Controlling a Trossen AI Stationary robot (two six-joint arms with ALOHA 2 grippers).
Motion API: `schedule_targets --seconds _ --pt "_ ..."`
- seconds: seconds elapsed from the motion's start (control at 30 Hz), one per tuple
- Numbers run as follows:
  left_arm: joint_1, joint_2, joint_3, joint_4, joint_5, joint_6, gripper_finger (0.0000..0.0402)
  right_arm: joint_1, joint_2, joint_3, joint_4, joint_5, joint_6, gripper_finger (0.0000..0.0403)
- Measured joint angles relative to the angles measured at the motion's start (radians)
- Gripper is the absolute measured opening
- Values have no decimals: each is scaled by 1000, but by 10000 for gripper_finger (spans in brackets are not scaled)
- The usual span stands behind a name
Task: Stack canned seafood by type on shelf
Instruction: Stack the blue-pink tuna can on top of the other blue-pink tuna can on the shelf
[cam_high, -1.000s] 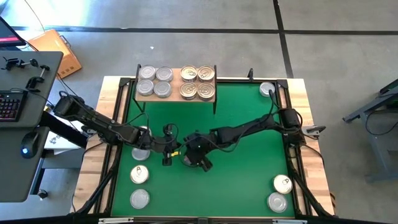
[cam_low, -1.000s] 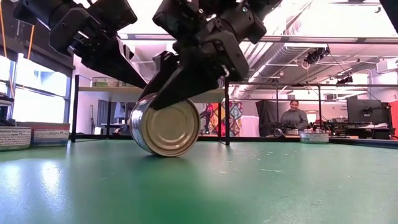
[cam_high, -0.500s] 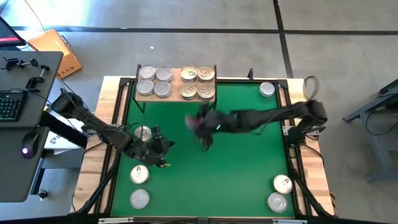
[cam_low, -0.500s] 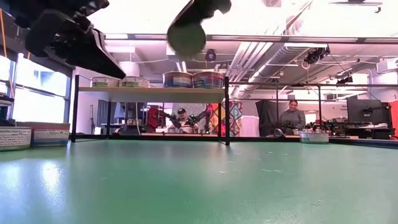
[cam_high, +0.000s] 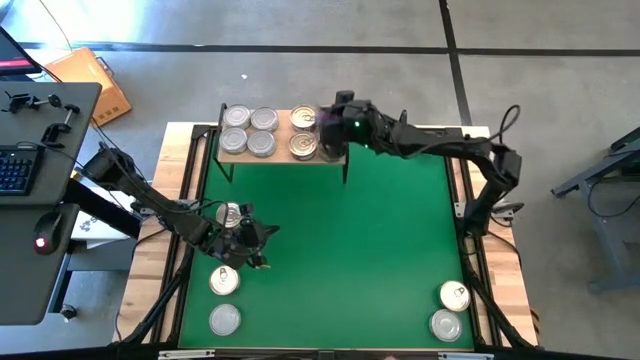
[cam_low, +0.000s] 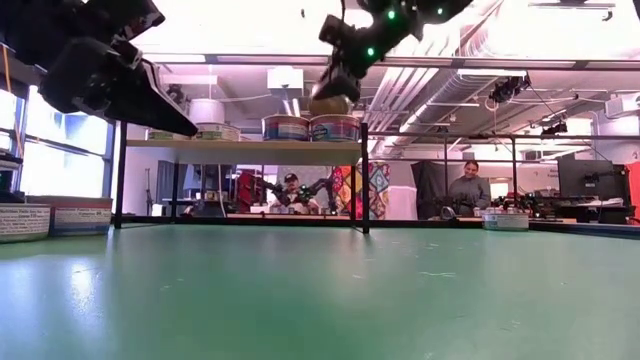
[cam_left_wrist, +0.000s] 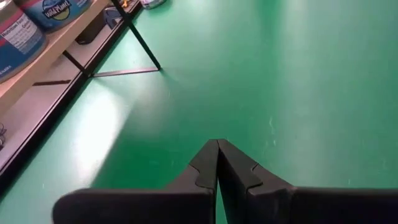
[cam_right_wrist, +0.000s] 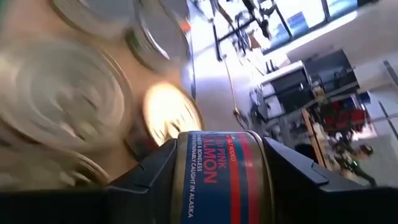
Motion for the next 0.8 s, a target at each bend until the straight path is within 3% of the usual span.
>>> schedule_targets --seconds 0.2,0.8 --pt "0 0 0 4 0 7 0 -63 11 2 1 -23 -2 184" --pt "0 0 0 18 -16 11 0 -101 25 2 2 -40 47 184"
